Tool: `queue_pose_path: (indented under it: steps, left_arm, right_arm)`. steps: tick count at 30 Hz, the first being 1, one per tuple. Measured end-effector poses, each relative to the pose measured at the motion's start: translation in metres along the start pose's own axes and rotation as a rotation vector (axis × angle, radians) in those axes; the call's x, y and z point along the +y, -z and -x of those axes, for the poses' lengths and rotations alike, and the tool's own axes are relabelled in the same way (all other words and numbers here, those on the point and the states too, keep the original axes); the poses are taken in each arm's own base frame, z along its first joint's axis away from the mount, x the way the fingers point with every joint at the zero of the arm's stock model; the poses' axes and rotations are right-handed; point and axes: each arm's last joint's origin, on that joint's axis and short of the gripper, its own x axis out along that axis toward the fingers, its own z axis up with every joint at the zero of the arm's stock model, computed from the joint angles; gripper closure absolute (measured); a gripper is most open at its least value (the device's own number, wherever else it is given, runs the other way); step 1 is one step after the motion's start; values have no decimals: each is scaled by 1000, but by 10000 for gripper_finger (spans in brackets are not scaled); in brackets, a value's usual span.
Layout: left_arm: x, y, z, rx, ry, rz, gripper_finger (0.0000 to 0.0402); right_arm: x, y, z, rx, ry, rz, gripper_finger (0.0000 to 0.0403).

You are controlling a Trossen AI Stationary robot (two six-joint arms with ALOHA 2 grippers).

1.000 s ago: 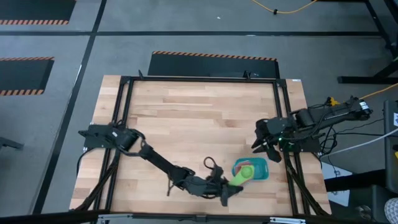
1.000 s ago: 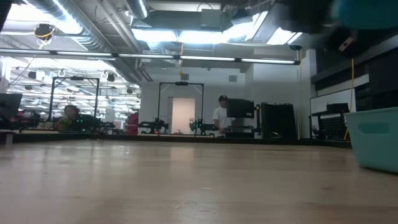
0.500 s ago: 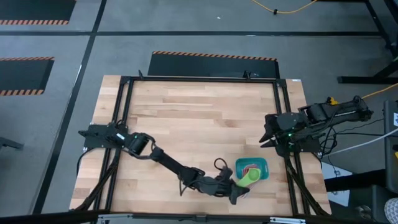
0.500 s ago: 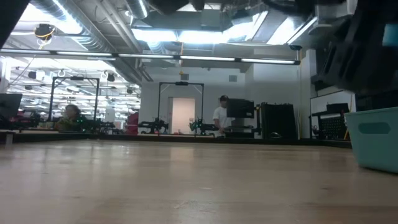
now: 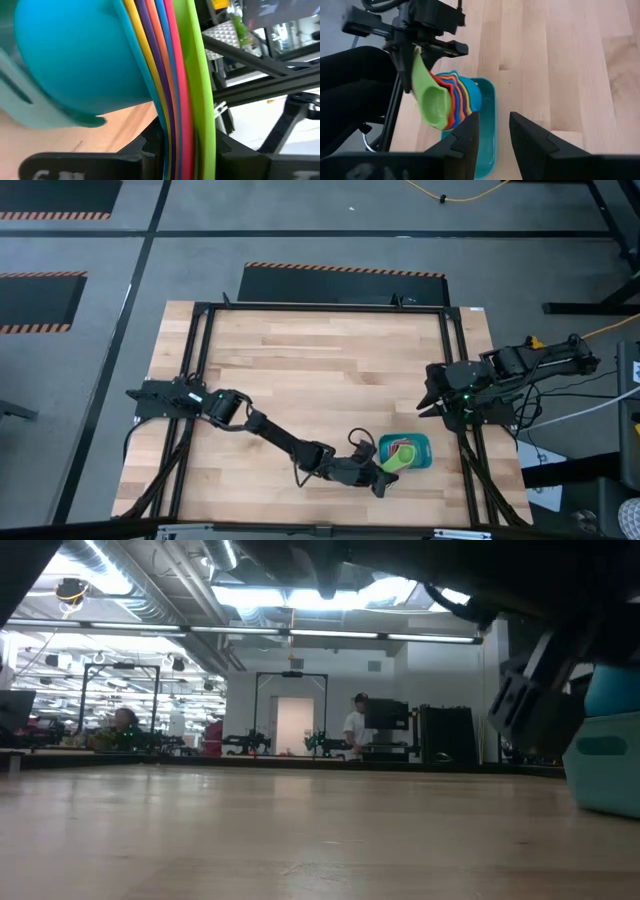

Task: Nest measuring cups in basket
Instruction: Put the stacked nesting measuring cups into the blue bin

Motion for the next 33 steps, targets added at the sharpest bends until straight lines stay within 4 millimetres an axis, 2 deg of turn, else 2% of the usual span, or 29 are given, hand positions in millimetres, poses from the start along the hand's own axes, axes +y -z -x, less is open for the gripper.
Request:
queue_pose_path:
  steps: [9, 16, 20, 28, 33]
  left_arm:
    - [7, -17, -8, 132, 40, 30, 335]
    - [21, -34, -13, 227, 56, 57, 335]
    - [28, -34, -12, 244, 44, 60, 335]
    - [35, -35, -7, 245, 148, 108, 335]
    - [52, -39, -2, 260, 155, 178, 335]
  right_arm:
    - [0, 0, 0, 0, 0, 2, 291]
    - [0, 0, 0, 0, 0, 0, 291]
    - [0, 0, 0, 0, 0, 0, 291]
    - [0, 0, 0, 1, 0, -1, 291]
    - [0, 0, 0, 1, 1, -1, 291]
